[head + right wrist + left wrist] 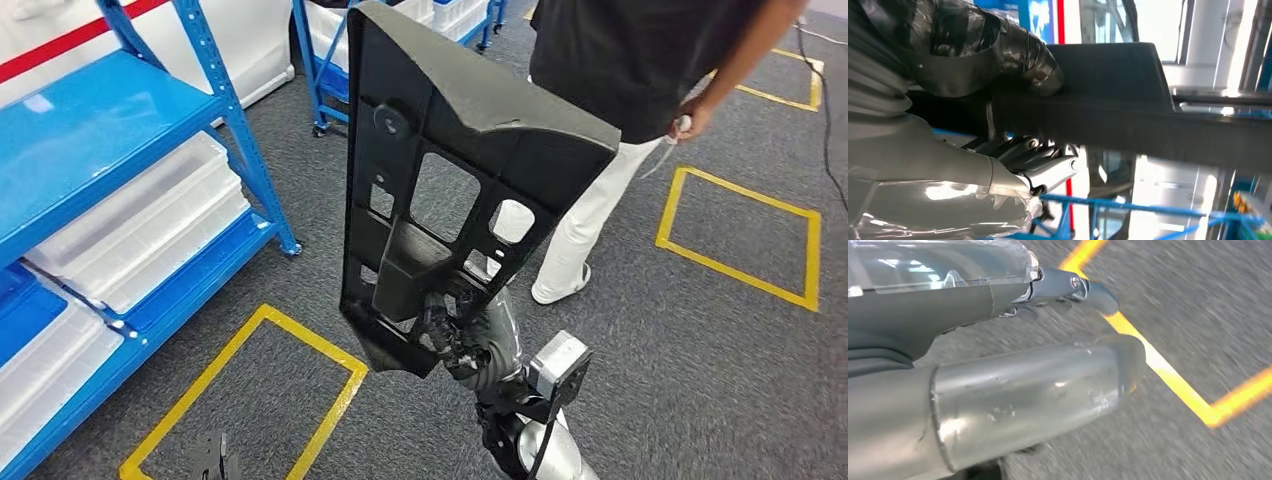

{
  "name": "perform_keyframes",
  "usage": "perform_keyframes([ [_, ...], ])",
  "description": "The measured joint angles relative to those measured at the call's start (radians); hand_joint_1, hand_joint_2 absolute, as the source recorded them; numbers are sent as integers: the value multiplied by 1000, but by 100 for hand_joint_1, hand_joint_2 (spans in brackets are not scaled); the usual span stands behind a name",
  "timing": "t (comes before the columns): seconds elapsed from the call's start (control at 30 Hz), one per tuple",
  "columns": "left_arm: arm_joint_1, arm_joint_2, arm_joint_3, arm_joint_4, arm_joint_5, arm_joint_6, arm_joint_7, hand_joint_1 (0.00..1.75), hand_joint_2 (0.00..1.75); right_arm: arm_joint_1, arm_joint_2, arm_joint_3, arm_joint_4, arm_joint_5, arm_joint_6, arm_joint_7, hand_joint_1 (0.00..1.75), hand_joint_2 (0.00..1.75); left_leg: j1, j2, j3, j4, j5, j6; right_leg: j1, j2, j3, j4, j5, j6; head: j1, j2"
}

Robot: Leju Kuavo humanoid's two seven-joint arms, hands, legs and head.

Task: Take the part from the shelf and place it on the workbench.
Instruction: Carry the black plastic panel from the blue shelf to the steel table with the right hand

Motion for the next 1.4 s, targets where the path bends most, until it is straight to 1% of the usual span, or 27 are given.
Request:
perform_keyframes([
  [0.03, -6, 0, 2, 0, 11, -4, -4, 0, 0, -4, 3, 7, 4, -9, -2, 0, 175, 175, -2, 17, 0, 1, 0, -1, 1, -6, 35, -43, 21, -3, 0, 0],
  [0.07, -9, -1, 3, 0, 21, -8, -7, 0, 0, -8, 5, 12, 7, -18, -2, -2, 175, 175, -4, 31, 1, 1, -1, -2, 4, -20, 83, -113, 47, -11, 0, 0],
  [0.13, -12, -2, 3, 0, 37, -13, -11, 0, 0, -18, 9, 19, 11, -31, 0, -8, 175, 175, -9, 57, -1, 2, -2, -8, 18, -64, 158, -239, 74, -31, 0, 0],
  [0.2, -16, -4, 4, 0, 49, -13, -9, 0, 0, -26, 12, 24, 15, -36, 2, -12, 175, 175, -11, 80, -5, 3, -2, -16, 29, -82, 174, -281, 71, -45, -1, 0],
  [0.27, -20, -4, 4, 0, 59, -13, -7, 0, 0, -26, 14, 29, 20, -38, 3, -13, 175, 175, -11, 94, -3, 4, -8, -25, 27, -61, 174, -294, 77, -52, -1, 0],
  [0.33, -23, -4, 4, 0, 67, -14, -7, 0, 0, -29, 16, 33, 26, -38, 4, -14, 175, 175, -9, 53, -19, 46, -41, -32, 18, -41, 179, -310, 87, -61, -1, 0],
  [0.4, -19, 0, 4, 0, 73, -15, -5, 0, 0, -34, 20, 38, 33, -38, 4, -15, 175, 175, -3, -7, -73, 162, -101, -40, 13, -19, 179, -315, 92, -67, -2, 0],
  [0.43, -15, 2, 4, 0, 76, -15, -4, 0, 0, -35, 21, 41, 39, -38, 5, -16, 175, 175, -1, -20, -104, 227, -125, -43, 12, -6, 177, -313, 93, -67, -2, 0],
  [0.47, -11, 5, 4, 0, 81, -14, 0, 0, 0, -35, 21, 44, 45, -38, 7, -17, 175, 175, 2, -25, -128, 272, -134, -47, 11, 8, 175, -309, 93, -67, -2, 0],
  [0.5, -9, 8, 4, 0, 86, -14, 6, 0, 0, -35, 21, 46, 52, -39, 10, -18, 175, 175, 6, -27, -136, 280, -120, -51, 9, 23, 172, -304, 92, -66, -2, 0],
  [0.53, -9, 12, 4, 0, 92, -14, 12, 0, 0, -35, 21, 48, 59, -40, 13, -20, 175, 175, 10, -29, -129, 256, -91, -55, 7, 38, 169, -296, 91, -64, -2, 0],
  [0.57, -9, 16, 4, 0, 97, -15, 17, 0, 0, -36, 22, 50, 65, -41, 15, -23, 175, 175, 16, -40, -108, 200, -51, -60, 3, 52, 165, -286, 88, -59, -2, 0],
  [0.63, -10, 21, 3, 0, 104, -18, 22, 0, 0, -37, 26, 52, 74, -37, 12, -27, 175, 175, 25, -89, -68, 97, -6, -65, 0, 78, 150, -262, 82, -45, -2, 0],
  [0.7, -9, 23, 2, 0, 108, -20, 20, 0, 0, -38, 29, 53, 80, -29, 5, -30, 175, 175, 26, -118, -58, 66, -7, -57, -1, 100, 131, -248, 84, -30, -2, 0],
  [0.77, -7, 22, 0, 0, 112, -19, 17, 0, 0, -36, 30, 54, 83, -22, -1, -31, 175, 175, 24, -98, -59, 63, -1, -41, -4, 114, 119, -246, 92, -16, -2, 0],
  [0.83, -7, 22, -3, 0, 117, -18, 14, 0, 0, -34, 29, 54, 85, -13, -8, -31, 175, 175, 23, -73, -61, 58, 7, -26, -2, 74, 102, -216, 71, -8, -1, 0],
  [0.9, -5, 22, -6, 0, 121, -18, 12, 0, 0, -32, 29, 54, 87, -4, -13, -33, 175, 175, 19, -46, -63, 55, 11, -18, 1, 16, 54, -111, 9, -3, 0, 0],
  [0.97, -1, 24, -7, 0, 130, -17, 7, 0, 0, -24, 29, 54, 89, 7, -18, -38, 175, 175, 13, -14, -66, 54, 12, -16, 0, 0, 3, 5, -42, -2, -1, 0],
  [1.0, 0, 26, -8, 0, 135, -17, 5, 0, 0, -18, 28, 54, 89, 14, -22, -40, 175, 175, 11, 1, -67, 54, 12, -15, 1, -1, -2, 24, -43, -4, -1, 0],
  [1.03, 0, 27, -9, 0, 140, -17, 2, 0, 0, -11, 28, 54, 89, 22, -26, -44, 175, 175, 9, 15, -68, 54, 11, -15, 2, -3, 14, 3, -26, -8, -1, 0],
  [1.07, 0, 28, -11, 0, 144, -17, 0, 0, 0, -5, 27, 54, 89, 31, -30, -49, 175, 175, 7, 27, -67, 54, 11, -15, 5, -11, 50, -55, 2, -14, -1, 0],
  [1.13, -1, 27, -19, 0, 147, -16, -4, 0, 0, 6, 25, 54, 87, 47, -38, -62, 175, 175, 4, 49, -64, 54, 9, -17, 21, -64, 130, -195, 45, -32, -1, 0],
  [1.2, -1, 25, -28, 0, 148, -12, -6, 0, 0, 16, 24, 54, 85, 59, -47, -73, 175, 175, 2, 67, -62, 52, 7, -23, 38, -98, 163, -260, 53, -46, -1, 0],
  [1.27, 0, 18, -36, 0, 145, -8, -8, 0, 0, 31, 22, 53, 81, 68, -53, -81, 175, 175, 1, 88, -57, 48, 5, -31, 41, -77, 164, -269, 59, -54, -1, 0],
  [1.3, 1, 14, -40, 0, 144, -6, -8, 0, 0, 40, 21, 52, 78, 72, -57, -85, 175, 175, 2, 85, -55, 51, -1, -35, 37, -65, 168, -277, 63, -58, -1, 0],
  [1.37, 4, 8, -50, 0, 141, -2, -10, 0, 0, 56, 19, 51, 72, 81, -65, -90, 175, 175, 4, 40, -72, 102, -41, -42, 28, -40, 176, -294, 74, -70, -2, 0],
  [1.4, 7, 7, -54, 0, 141, -1, -11, 0, 0, 62, 19, 51, 71, 84, -67, -91, 175, 175, 6, 7, -95, 156, -71, -43, 26, -27, 177, -297, 77, -74, -2, 0],
])
